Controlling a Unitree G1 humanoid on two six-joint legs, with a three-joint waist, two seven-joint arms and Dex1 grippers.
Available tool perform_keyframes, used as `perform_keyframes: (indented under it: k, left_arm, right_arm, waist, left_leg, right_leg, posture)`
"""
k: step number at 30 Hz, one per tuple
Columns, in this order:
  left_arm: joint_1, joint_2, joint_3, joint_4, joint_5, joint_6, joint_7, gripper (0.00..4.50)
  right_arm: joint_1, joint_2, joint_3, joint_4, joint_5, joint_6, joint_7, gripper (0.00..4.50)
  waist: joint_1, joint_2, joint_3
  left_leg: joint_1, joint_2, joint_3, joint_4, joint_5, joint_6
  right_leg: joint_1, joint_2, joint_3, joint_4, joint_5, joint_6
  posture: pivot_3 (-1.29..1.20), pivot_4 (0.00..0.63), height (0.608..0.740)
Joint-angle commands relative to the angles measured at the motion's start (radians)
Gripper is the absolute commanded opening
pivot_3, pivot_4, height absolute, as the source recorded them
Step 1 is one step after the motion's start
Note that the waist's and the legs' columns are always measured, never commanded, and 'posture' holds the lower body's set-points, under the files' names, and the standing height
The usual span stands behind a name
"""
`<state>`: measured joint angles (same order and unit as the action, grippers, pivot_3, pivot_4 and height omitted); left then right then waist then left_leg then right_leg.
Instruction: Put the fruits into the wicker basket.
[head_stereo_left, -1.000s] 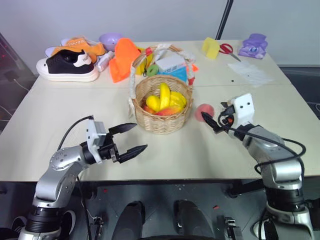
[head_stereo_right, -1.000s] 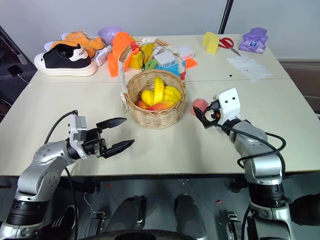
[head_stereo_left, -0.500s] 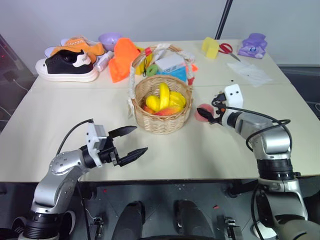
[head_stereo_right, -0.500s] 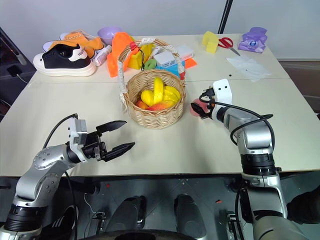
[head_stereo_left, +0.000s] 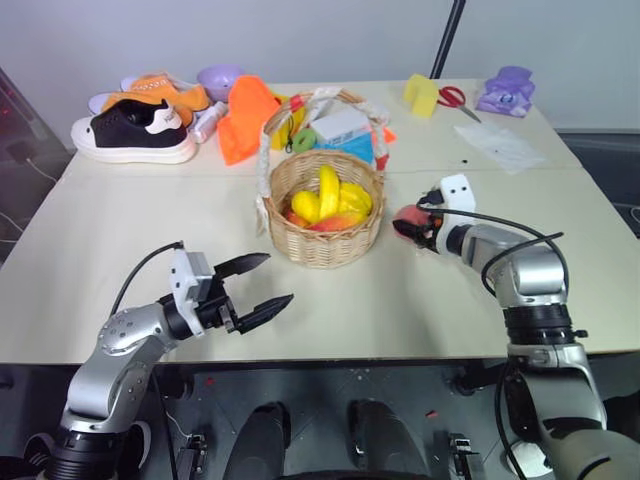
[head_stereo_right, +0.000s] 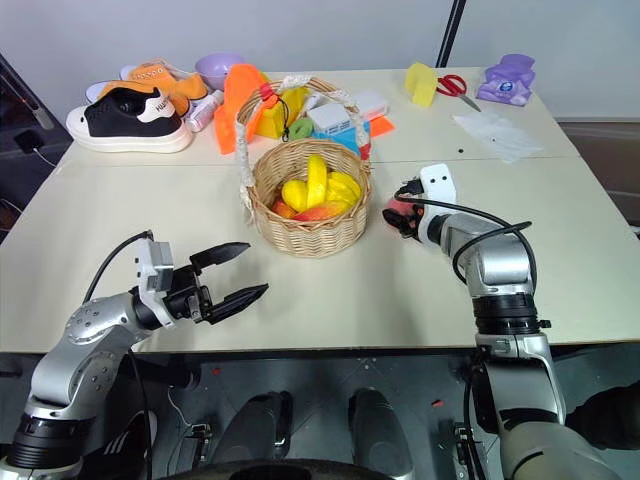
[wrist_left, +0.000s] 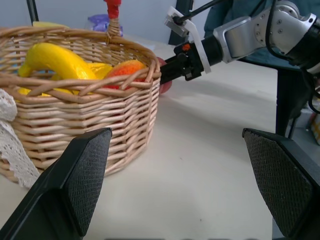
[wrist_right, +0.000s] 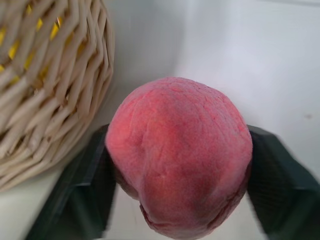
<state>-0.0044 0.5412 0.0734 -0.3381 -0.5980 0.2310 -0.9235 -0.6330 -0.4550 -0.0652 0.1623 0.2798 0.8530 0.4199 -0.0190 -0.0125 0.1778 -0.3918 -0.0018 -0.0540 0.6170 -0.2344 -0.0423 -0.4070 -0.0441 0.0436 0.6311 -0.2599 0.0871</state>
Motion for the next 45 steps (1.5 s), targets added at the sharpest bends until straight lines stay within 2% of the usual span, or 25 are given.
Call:
perform_keyframes:
  k: [1, 5, 8, 11, 14, 17, 21, 27, 28, 30, 35, 40, 43, 45]
  left_arm:
    - [-0.004, 0.001, 0.022, -0.030, 0.006, -0.027, 0.002, 4.50]
    - [-0.002, 0.003, 0.027, -0.022, 0.007, -0.037, 0.003, 4.50]
    - [-0.015, 0.002, 0.058, 0.011, 0.022, -0.067, 0.025, 4.50]
    - [-0.026, -0.002, 0.080, 0.040, 0.024, -0.078, 0.034, 4.50]
    - [-0.036, -0.013, 0.071, 0.054, 0.033, -0.091, 0.038, 4.50]
    - [-0.051, -0.021, 0.054, 0.061, 0.041, -0.095, 0.029, 4.50]
    - [-0.072, -0.030, 0.043, 0.064, 0.048, -0.090, 0.027, 4.50]
    - [-0.036, -0.038, 0.035, 0.021, 0.053, -0.089, 0.047, 4.50]
    - [-0.027, -0.039, 0.037, 0.011, 0.053, -0.088, 0.055, 4.50]
    - [-0.014, -0.038, 0.043, -0.006, 0.053, -0.085, 0.067, 4.50]
    - [0.015, -0.032, 0.056, -0.031, 0.044, -0.082, 0.083, 4.50]
    - [0.018, -0.031, 0.057, -0.033, 0.040, -0.083, 0.081, 4.50]
    - [0.003, -0.027, 0.060, -0.013, 0.036, -0.084, 0.070, 4.50]
    - [-0.021, -0.024, 0.052, 0.006, 0.037, -0.083, 0.055, 4.50]
  right_arm:
    - [0.001, -0.023, -0.054, -0.082, 0.018, -0.005, 0.000, 2.63]
    - [0.088, -0.076, -0.102, -0.239, 0.049, 0.024, 0.020, 2.63]
    - [0.200, -0.115, -0.177, -0.470, 0.148, 0.048, 0.085, 2.63]
    - [0.261, -0.088, -0.258, -0.628, 0.275, 0.103, 0.089, 2.63]
    - [0.275, -0.057, -0.228, -0.717, 0.325, 0.104, 0.076, 2.63]
    - [0.178, -0.035, -0.127, -0.718, 0.324, 0.110, 0.057, 2.63]
    - [0.035, 0.032, -0.007, -0.597, 0.260, 0.053, 0.021, 2.63]
    - [-0.078, 0.120, 0.168, -0.338, 0.096, -0.164, 0.046, 2.63]
    - [-0.083, 0.126, 0.188, -0.313, 0.078, -0.187, 0.057, 3.64]
    - [-0.089, 0.137, 0.206, -0.282, 0.046, -0.218, 0.052, 4.44]
    - [-0.050, 0.128, 0.157, -0.361, 0.058, -0.251, 0.058, 4.44]
    - [0.176, 0.058, 0.043, -0.630, 0.113, -0.198, 0.040, 4.44]
    - [0.276, 0.018, -0.023, -0.691, 0.114, -0.224, 0.040, 4.44]
    - [0.290, 0.016, -0.066, -0.657, 0.050, -0.243, -0.043, 4.44]
  waist:
    - [0.000, 0.000, 0.000]
    - [0.007, 0.000, 0.000]
    - [0.006, 0.000, 0.000]
    - [-0.001, 0.000, 0.000]
    - [-0.003, 0.000, 0.000]
    - [-0.004, 0.000, 0.000]
    - [-0.002, 0.000, 0.000]
    - [0.001, -0.001, 0.000]
    - [0.002, -0.001, 0.000]
    - [0.002, -0.001, 0.000]
    - [0.001, -0.001, 0.000]
    - [0.009, -0.001, 0.000]
    - [0.004, -0.001, 0.000]
    - [-0.001, -0.001, 0.000]
  left_leg:
    - [0.000, 0.000, 0.000, 0.000, 0.000, 0.000]
    - [-0.001, 0.000, -0.001, 0.000, 0.000, 0.000]
    - [-0.001, 0.000, -0.001, 0.000, 0.000, 0.000]
    - [-0.001, 0.000, -0.001, -0.001, 0.000, 0.000]
    - [0.000, 0.001, -0.001, -0.001, 0.000, 0.000]
    - [0.001, 0.001, 0.000, 0.000, 0.000, 0.000]
    - [0.001, 0.001, 0.000, 0.002, 0.000, 0.000]
    - [-0.001, 0.000, 0.000, 0.000, 0.000, 0.000]
    - [-0.001, 0.000, -0.001, 0.000, 0.000, 0.000]
    - [-0.001, 0.000, -0.001, -0.001, 0.000, 0.000]
    - [-0.001, 0.000, -0.001, -0.002, 0.000, 0.000]
    - [-0.001, 0.000, -0.004, -0.002, 0.000, 0.000]
    - [-0.001, -0.001, -0.003, -0.001, 0.000, 0.000]
    - [0.000, -0.001, -0.001, -0.001, 0.000, 0.000]
  right_leg:
    - [0.000, 0.000, 0.000, 0.000, 0.000, 0.000]
    - [0.000, -0.001, 0.000, 0.000, 0.000, 0.001]
    - [0.000, -0.001, 0.000, -0.001, 0.000, 0.001]
    - [0.000, 0.000, -0.001, 0.000, -0.001, 0.001]
    - [0.000, 0.000, 0.000, 0.000, -0.001, 0.001]
    - [0.000, 0.000, 0.000, 0.000, -0.002, -0.002]
    - [0.000, 0.000, 0.000, 0.000, -0.001, -0.004]
    - [-0.001, -0.001, -0.001, 0.000, 0.001, 0.000]
    - [-0.001, -0.001, -0.001, 0.000, 0.001, 0.000]
    - [-0.001, -0.001, -0.001, 0.000, 0.001, 0.000]
    - [-0.002, -0.002, -0.001, 0.000, 0.001, 0.000]
    - [0.000, -0.004, -0.003, -0.001, -0.001, 0.002]
    - [0.000, -0.004, -0.002, -0.001, -0.003, -0.001]
    - [0.000, -0.003, -0.001, -0.001, -0.002, -0.002]
  posture:
    - [0.00, 0.150, 0.740]
    - [0.00, 0.150, 0.740]
    - [0.00, 0.150, 0.740]
    - [0.00, 0.150, 0.740]
    - [0.00, 0.150, 0.740]
    - [0.00, 0.150, 0.740]
    - [0.00, 0.150, 0.740]
    - [0.00, 0.150, 0.740]
    - [0.00, 0.150, 0.740]
    - [0.00, 0.150, 0.740]
    - [0.00, 0.150, 0.740]
    - [0.00, 0.150, 0.740]
    - [0.00, 0.150, 0.740]
    - [0.00, 0.150, 0.740]
